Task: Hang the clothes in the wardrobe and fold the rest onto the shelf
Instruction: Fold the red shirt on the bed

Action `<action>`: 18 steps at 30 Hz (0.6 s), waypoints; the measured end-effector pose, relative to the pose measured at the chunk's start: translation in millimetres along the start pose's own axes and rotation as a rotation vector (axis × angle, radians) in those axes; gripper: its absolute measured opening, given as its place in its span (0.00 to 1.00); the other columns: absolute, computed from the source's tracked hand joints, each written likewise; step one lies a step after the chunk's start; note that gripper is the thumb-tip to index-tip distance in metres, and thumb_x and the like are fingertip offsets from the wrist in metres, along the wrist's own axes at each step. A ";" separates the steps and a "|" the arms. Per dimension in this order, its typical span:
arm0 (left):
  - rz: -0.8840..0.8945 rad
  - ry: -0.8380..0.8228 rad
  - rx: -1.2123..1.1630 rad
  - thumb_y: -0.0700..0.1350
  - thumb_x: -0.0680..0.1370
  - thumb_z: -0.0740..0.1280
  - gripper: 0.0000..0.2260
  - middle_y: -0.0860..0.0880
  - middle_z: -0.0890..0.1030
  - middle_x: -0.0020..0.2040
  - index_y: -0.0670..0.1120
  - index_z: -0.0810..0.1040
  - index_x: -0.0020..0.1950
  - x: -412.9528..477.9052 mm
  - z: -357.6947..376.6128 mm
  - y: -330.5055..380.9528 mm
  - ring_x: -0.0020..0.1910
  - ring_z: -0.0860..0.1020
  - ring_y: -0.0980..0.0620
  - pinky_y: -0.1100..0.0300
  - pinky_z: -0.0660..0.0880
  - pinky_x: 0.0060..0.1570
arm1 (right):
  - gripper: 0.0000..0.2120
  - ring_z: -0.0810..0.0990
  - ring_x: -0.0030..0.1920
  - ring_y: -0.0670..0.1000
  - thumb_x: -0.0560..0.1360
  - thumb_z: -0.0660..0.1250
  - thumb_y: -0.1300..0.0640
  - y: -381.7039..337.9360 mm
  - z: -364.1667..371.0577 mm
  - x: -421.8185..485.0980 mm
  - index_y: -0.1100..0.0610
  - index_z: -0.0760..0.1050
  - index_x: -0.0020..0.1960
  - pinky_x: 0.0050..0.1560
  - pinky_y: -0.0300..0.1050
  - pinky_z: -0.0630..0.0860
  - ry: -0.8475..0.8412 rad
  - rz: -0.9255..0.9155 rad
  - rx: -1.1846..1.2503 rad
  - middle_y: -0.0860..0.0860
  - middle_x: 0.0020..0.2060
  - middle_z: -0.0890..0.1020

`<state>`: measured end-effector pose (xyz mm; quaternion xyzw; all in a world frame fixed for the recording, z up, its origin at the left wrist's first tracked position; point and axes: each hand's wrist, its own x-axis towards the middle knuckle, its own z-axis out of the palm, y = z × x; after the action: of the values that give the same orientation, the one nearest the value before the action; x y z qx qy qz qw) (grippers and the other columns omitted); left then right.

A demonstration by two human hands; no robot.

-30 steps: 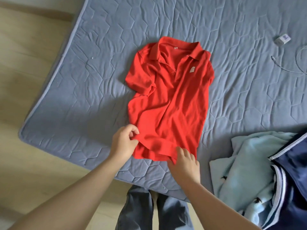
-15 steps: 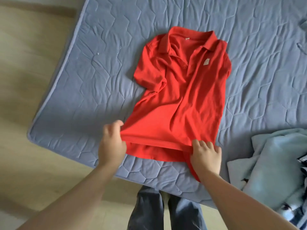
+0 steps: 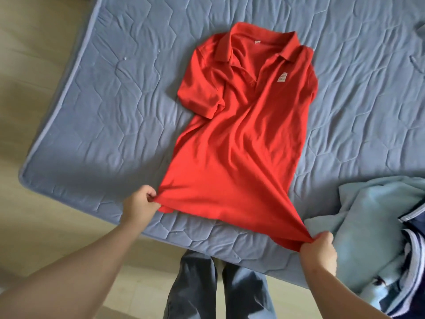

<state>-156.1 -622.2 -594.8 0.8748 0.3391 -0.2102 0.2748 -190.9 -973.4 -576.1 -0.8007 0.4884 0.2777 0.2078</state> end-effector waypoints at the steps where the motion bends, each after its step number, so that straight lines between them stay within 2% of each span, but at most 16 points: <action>1: 0.015 -0.009 0.091 0.32 0.69 0.69 0.11 0.44 0.77 0.34 0.46 0.72 0.39 0.4 2.9 -3.2 0.39 0.78 0.42 0.59 0.65 0.36 | 0.09 0.74 0.48 0.66 0.72 0.57 0.69 4.0 -1.0 1.5 0.58 0.64 0.49 0.51 0.55 0.70 0.023 0.017 0.040 0.68 0.51 0.75; 4: -0.110 0.131 0.093 0.28 0.69 0.62 0.10 0.35 0.79 0.45 0.43 0.73 0.42 0.8 6.6 -3.6 0.47 0.76 0.36 0.54 0.66 0.42 | 0.11 0.70 0.42 0.61 0.71 0.56 0.71 10.4 1.8 5.5 0.58 0.66 0.49 0.48 0.51 0.68 0.082 0.066 0.210 0.68 0.48 0.76; 6: -0.315 0.244 -0.087 0.29 0.72 0.60 0.10 0.34 0.77 0.51 0.40 0.73 0.49 3.4 13.4 -1.8 0.51 0.75 0.35 0.53 0.67 0.46 | 0.13 0.71 0.44 0.61 0.72 0.56 0.70 10.4 8.6 9.1 0.59 0.68 0.54 0.48 0.50 0.69 0.113 0.156 0.353 0.65 0.49 0.76; 8: -0.460 0.251 -0.331 0.30 0.74 0.59 0.12 0.35 0.76 0.53 0.38 0.72 0.56 4.7 21.0 4.3 0.52 0.76 0.37 0.49 0.73 0.52 | 0.16 0.74 0.47 0.60 0.75 0.55 0.66 6.2 15.4 13.8 0.57 0.70 0.61 0.51 0.54 0.75 0.068 0.285 0.602 0.60 0.51 0.74; 9: -0.483 0.228 -0.493 0.30 0.75 0.60 0.13 0.36 0.76 0.51 0.39 0.71 0.58 4.4 23.8 7.8 0.49 0.77 0.39 0.49 0.77 0.50 | 0.16 0.74 0.48 0.59 0.77 0.55 0.66 3.2 17.6 15.8 0.56 0.70 0.62 0.51 0.56 0.76 0.003 0.349 0.763 0.58 0.52 0.73; 11: -0.457 0.168 -0.702 0.32 0.75 0.64 0.13 0.42 0.75 0.43 0.44 0.70 0.55 1.0 25.2 12.3 0.33 0.78 0.50 0.60 0.80 0.34 | 0.17 0.74 0.50 0.59 0.77 0.54 0.68 3.1 20.8 19.5 0.59 0.72 0.62 0.50 0.56 0.76 -0.100 0.432 0.935 0.57 0.53 0.74; 12: -0.394 0.126 -0.650 0.34 0.74 0.67 0.13 0.44 0.75 0.39 0.47 0.71 0.54 -1.3 24.5 11.6 0.27 0.77 0.55 0.64 0.78 0.28 | 0.16 0.74 0.50 0.59 0.77 0.54 0.68 5.0 22.2 20.2 0.61 0.73 0.61 0.51 0.55 0.76 -0.111 0.397 0.892 0.58 0.52 0.75; 13: -0.312 0.067 -0.522 0.36 0.73 0.69 0.12 0.45 0.76 0.38 0.48 0.73 0.53 -3.4 23.4 10.8 0.25 0.76 0.56 0.63 0.77 0.28 | 0.15 0.76 0.50 0.60 0.76 0.55 0.68 7.2 22.5 19.8 0.62 0.74 0.59 0.52 0.55 0.76 -0.084 0.317 0.754 0.59 0.51 0.77; 15: -0.157 -0.067 -0.146 0.42 0.71 0.72 0.09 0.45 0.78 0.38 0.49 0.76 0.49 -5.8 20.2 5.9 0.35 0.78 0.48 0.58 0.73 0.37 | 0.14 0.78 0.44 0.62 0.73 0.56 0.67 14.1 20.1 17.0 0.60 0.75 0.55 0.49 0.53 0.76 0.012 0.150 0.448 0.62 0.46 0.80; 16: -0.122 -0.111 0.033 0.45 0.71 0.73 0.07 0.44 0.79 0.39 0.48 0.76 0.44 -6.4 17.0 3.2 0.39 0.78 0.45 0.57 0.70 0.38 | 0.13 0.78 0.41 0.61 0.73 0.56 0.67 17.5 16.3 13.5 0.58 0.75 0.53 0.47 0.51 0.75 0.021 0.078 0.362 0.62 0.43 0.80; 18: -0.130 -0.112 0.223 0.46 0.73 0.71 0.10 0.38 0.80 0.41 0.45 0.72 0.36 -1.8 10.2 -8.0 0.44 0.77 0.40 0.56 0.64 0.37 | 0.11 0.77 0.40 0.62 0.72 0.56 0.66 24.7 8.8 9.3 0.54 0.72 0.50 0.44 0.48 0.72 -0.001 -0.007 0.271 0.64 0.39 0.80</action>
<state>-164.8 -624.5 -604.2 0.8629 0.3537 -0.3126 0.1803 -211.8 -985.1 -590.3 -0.7670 0.5185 0.2086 0.3153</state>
